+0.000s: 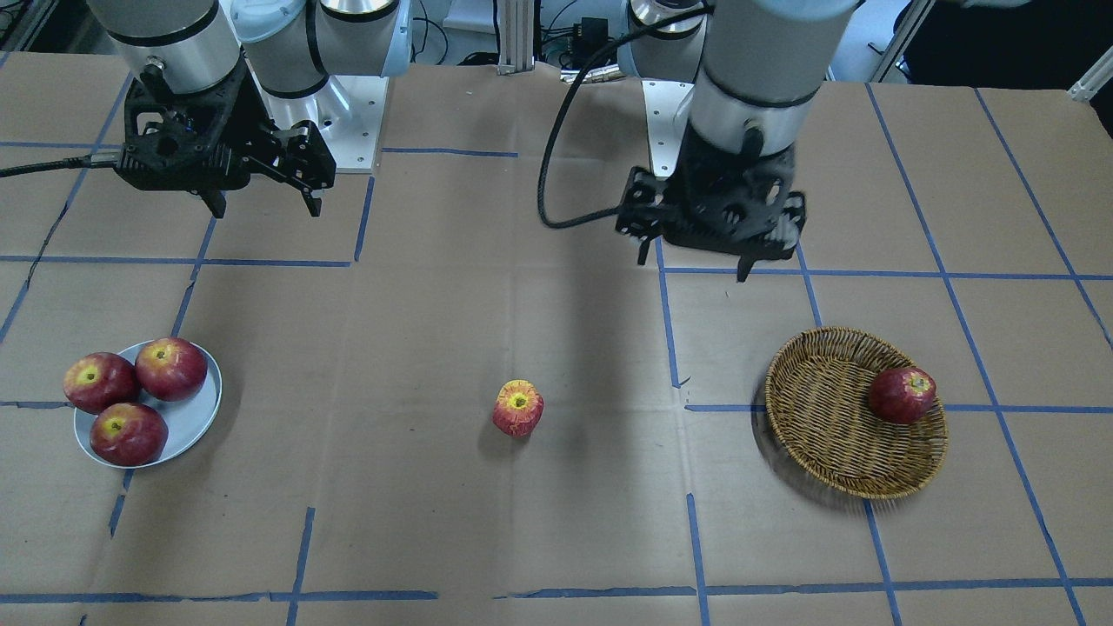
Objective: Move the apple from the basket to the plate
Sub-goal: 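Set the apple on the table, open the left gripper and withdraw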
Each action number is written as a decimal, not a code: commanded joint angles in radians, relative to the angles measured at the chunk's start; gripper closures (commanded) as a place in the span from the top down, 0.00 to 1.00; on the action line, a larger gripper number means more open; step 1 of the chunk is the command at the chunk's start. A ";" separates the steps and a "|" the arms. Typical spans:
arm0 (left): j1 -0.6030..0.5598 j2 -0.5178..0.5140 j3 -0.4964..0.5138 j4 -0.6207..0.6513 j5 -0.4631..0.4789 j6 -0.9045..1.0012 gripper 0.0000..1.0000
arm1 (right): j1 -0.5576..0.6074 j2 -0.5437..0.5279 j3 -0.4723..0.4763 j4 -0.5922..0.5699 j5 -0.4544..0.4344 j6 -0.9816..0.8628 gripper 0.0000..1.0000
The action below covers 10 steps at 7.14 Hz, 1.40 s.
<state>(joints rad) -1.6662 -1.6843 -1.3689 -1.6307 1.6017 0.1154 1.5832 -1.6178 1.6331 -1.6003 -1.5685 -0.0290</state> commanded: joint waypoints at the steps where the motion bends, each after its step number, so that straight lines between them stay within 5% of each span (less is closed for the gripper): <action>1: 0.185 0.118 -0.010 -0.122 0.000 0.107 0.99 | 0.004 0.012 -0.003 -0.029 0.008 0.010 1.00; 6: 0.195 0.185 -0.071 -0.129 -0.014 0.135 0.99 | 0.174 0.246 -0.200 -0.050 0.008 0.211 1.00; 10: 0.134 0.186 -0.124 -0.115 -0.011 0.138 0.99 | 0.328 0.456 -0.220 -0.301 -0.001 0.395 1.00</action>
<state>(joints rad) -1.5243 -1.4986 -1.4873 -1.7464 1.5906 0.2525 1.8705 -1.2255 1.4140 -1.8272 -1.5665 0.3182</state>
